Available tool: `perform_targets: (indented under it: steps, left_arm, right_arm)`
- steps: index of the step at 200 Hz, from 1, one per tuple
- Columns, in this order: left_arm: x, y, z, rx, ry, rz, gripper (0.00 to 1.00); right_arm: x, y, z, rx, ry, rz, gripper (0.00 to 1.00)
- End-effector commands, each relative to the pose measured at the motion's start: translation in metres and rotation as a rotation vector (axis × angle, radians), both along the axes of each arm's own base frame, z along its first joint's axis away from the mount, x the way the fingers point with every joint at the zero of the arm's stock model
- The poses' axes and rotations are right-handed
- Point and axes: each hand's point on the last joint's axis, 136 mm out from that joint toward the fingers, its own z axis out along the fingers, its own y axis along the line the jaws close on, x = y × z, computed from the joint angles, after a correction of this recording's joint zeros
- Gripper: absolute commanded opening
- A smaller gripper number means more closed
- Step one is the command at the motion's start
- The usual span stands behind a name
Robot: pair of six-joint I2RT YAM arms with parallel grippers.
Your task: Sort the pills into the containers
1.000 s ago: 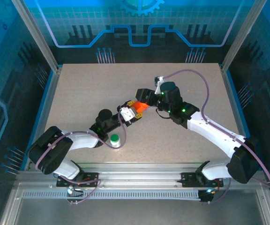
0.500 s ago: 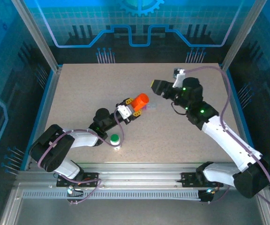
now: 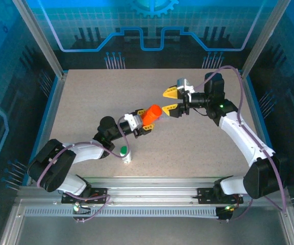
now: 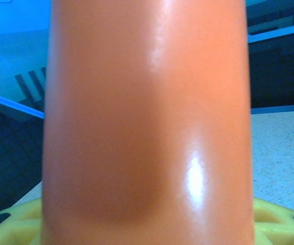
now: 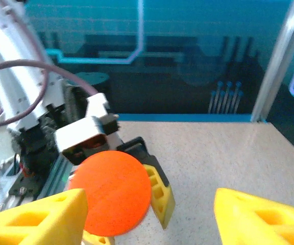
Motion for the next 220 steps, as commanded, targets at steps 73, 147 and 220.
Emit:
perform_targets:
  steps: [73, 147, 220]
  left_arm:
    - [-0.01, -0.006, 0.021, -0.016, -0.018, -0.084, 0.0]
    - [-0.009, -0.006, 0.02, -0.01, -0.014, -0.082, 0.0]
    - [0.004, -0.003, 0.026, 0.005, -0.053, -0.012, 0.0]
  right_arm:
    - [-0.036, 0.03, -0.028, -0.257, -0.15, 0.257, 0.75]
    - [-0.033, 0.029, -0.042, -0.341, -0.116, 0.24, 0.57]
    - [-0.002, 0.038, -0.072, -0.402, 0.3, -0.137, 0.29]
